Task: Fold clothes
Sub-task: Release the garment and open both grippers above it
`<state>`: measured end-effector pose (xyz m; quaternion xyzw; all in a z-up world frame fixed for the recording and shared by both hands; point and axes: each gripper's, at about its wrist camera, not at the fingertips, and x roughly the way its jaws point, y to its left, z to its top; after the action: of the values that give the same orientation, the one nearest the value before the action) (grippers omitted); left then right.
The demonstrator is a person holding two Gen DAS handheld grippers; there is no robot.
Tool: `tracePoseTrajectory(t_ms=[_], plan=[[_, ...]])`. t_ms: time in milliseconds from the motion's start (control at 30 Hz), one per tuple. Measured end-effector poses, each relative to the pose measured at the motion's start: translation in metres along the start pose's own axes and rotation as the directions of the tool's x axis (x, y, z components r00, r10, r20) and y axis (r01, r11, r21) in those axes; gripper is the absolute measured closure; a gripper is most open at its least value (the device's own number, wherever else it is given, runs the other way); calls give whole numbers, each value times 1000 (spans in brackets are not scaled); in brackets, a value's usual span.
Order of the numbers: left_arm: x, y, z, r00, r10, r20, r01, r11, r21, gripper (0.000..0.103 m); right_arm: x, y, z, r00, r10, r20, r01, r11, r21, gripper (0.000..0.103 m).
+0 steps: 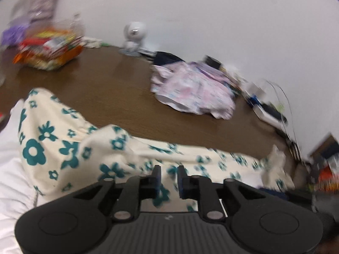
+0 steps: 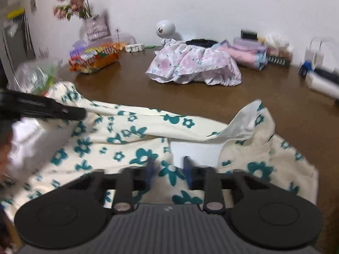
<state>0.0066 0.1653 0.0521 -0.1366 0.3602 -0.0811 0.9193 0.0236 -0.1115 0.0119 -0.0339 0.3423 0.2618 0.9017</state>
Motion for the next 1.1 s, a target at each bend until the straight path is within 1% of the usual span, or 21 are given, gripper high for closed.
tracePoseTrajectory(t_ms=[67, 167, 200, 267, 300, 333, 400, 467, 533, 600, 633, 667, 767, 800, 867, 900, 933, 967, 1000, 1033, 1100], plan=[[3, -2, -5, 999, 43, -14, -42, 998, 39, 88, -4, -2, 0, 1000, -18, 7, 18, 1000, 23, 100], [-4, 5, -11, 996, 80, -39, -79, 997, 25, 90, -11, -2, -2, 999, -32, -3, 32, 999, 26, 100], [-10, 6, -12, 997, 67, -48, -66, 998, 24, 89, -13, -1, -3, 999, -33, -10, 34, 999, 21, 98], [-37, 0, -21, 999, -7, -45, 10, 998, 65, 78, -32, 0, -10, 999, -34, 2, 33, 999, 9, 90], [-51, -3, -26, 998, -40, -45, 44, 995, 90, 64, -44, -1, -15, 999, -30, 14, 30, 1000, 5, 84], [-63, -6, -33, 997, -63, -50, 68, 991, 115, 56, -54, -2, -20, 1000, -10, 17, 10, 1000, 7, 79], [-84, -8, -47, 994, -88, -71, 98, 982, 159, 56, -71, -4, -31, 999, 41, 6, -41, 999, 6, 79], [-92, -9, -61, 991, -84, -106, 104, 974, 200, 56, -79, 0, -42, 996, 90, -27, -90, 996, -8, 79], [-93, -9, -72, 987, -72, -144, 106, 965, 242, 55, -81, 6, -52, 990, 127, -66, -129, 991, -26, 73], [-92, -8, -83, 984, -44, -171, 93, 952, 292, 56, -79, 18, -58, 992, 104, -75, -109, 992, -58, 75], [-93, -6, -87, 985, -19, -171, 73, 946, 316, 56, -78, 23, -60, 993, 91, -78, -97, 992, -75, 93], [-94, -3, -90, 987, 15, -159, 40, 941, 336, 55, -81, 27, -62, 992, 78, -98, -88, 991, -96, 99], [-113, 12, -96, 993, 39, -115, 6, 930, 367, 55, -97, 32, -67, 983, 65, -174, -90, 986, -140, 100], [-121, 16, -99, 994, 36, -99, 5, 923, 385, 55, -104, 32, -68, 983, 59, -175, -85, 985, -148, 98], [-140, 21, -107, 997, 9, -73, 25, 891, 454, 51, -117, 29, -67, 986, 86, -141, -103, 987, -122, 95], [-147, 23, -111, 997, 11, -77, 28, 873, 487, 49, -120, 27, -66, 988, 102, -119, -117, 986, -121, 86], [-151, 26, -115, 996, 34, -83, 14, 857, 516, 49, -123, 26, -66, 991, 82, -104, -95, 987, -128, 72], [-154, 28, -120, 994, 64, -89, -5, 839, 545, 49, -126, 24, -65, 994, 58, -90, -70, 988, -136, 67], [-155, 31, -124, 992, 94, -89, -27, 823, 567, 48, -128, 22, -65, 997, 34, -75, -45, 989, -144, 64], [-153, 34, -127, 989, 122, -84, -51, 812, 582, 45, -129, 17, -66, 997, 9, -73, -19, 991, -136, 64], [-150, 40, -134, 981, 178, -71, -99, 786, 611, 45, -126, 10, -69, 996, -45, -80, 35, 992, -120, 65]])
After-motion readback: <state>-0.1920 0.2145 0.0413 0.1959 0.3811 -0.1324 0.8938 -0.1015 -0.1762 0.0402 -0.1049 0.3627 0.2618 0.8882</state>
